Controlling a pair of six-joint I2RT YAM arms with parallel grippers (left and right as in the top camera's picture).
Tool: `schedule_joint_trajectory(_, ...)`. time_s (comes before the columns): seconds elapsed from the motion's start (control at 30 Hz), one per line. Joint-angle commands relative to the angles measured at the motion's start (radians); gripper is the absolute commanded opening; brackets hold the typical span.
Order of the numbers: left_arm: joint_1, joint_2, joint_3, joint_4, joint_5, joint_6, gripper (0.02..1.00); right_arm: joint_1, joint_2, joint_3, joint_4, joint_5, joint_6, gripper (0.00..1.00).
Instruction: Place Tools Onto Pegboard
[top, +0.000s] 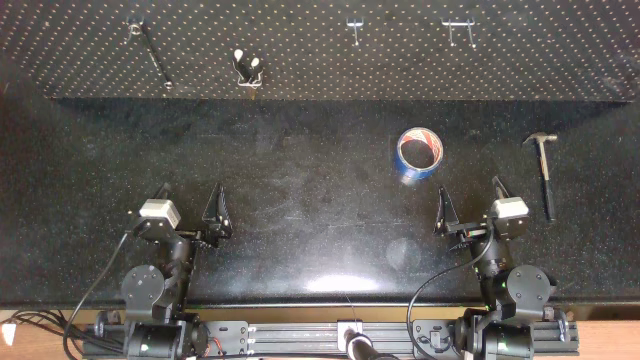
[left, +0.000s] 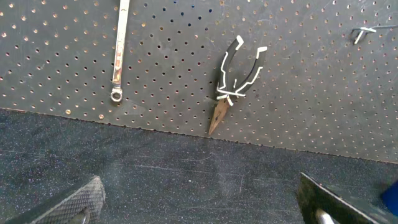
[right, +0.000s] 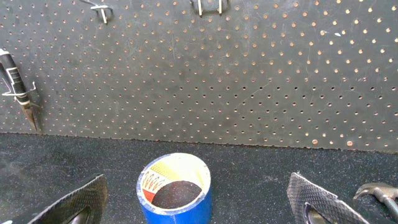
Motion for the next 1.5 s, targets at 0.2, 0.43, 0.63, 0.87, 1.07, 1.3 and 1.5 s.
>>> schedule_joint_trajectory(0.2,0.0,-0.018,-0.001,-0.008,0.021,0.002,0.996,-0.002,-0.008,-0.006,-0.002,-0.006,0.007,0.954)
schedule_joint_trajectory(0.43,0.0,-0.018,-0.001,-0.008,0.021,0.002,0.996,-0.002,-0.008,-0.006,-0.003,0.021,0.004,0.954)
schedule_joint_trajectory(0.63,0.0,-0.018,-0.001,-0.008,0.021,0.002,0.996,-0.002,0.216,0.237,-0.204,0.023,0.026,0.952)
schedule_joint_trajectory(0.87,0.0,-0.018,-0.001,-0.008,0.021,0.002,0.996,0.188,1.366,1.203,-0.965,-0.114,0.019,0.954)
schedule_joint_trajectory(1.07,0.0,-0.018,-0.001,-0.008,0.021,0.002,0.996,0.334,1.739,1.376,-1.09,-0.063,0.091,0.954)
schedule_joint_trajectory(1.3,0.0,-0.018,-0.001,-0.008,0.021,0.002,0.996,0.316,1.849,1.437,-1.022,0.021,0.112,0.952)
schedule_joint_trajectory(1.5,0.0,-0.018,-0.001,-0.008,0.021,0.002,0.998,0.309,1.936,1.438,-0.948,0.021,0.104,0.954)
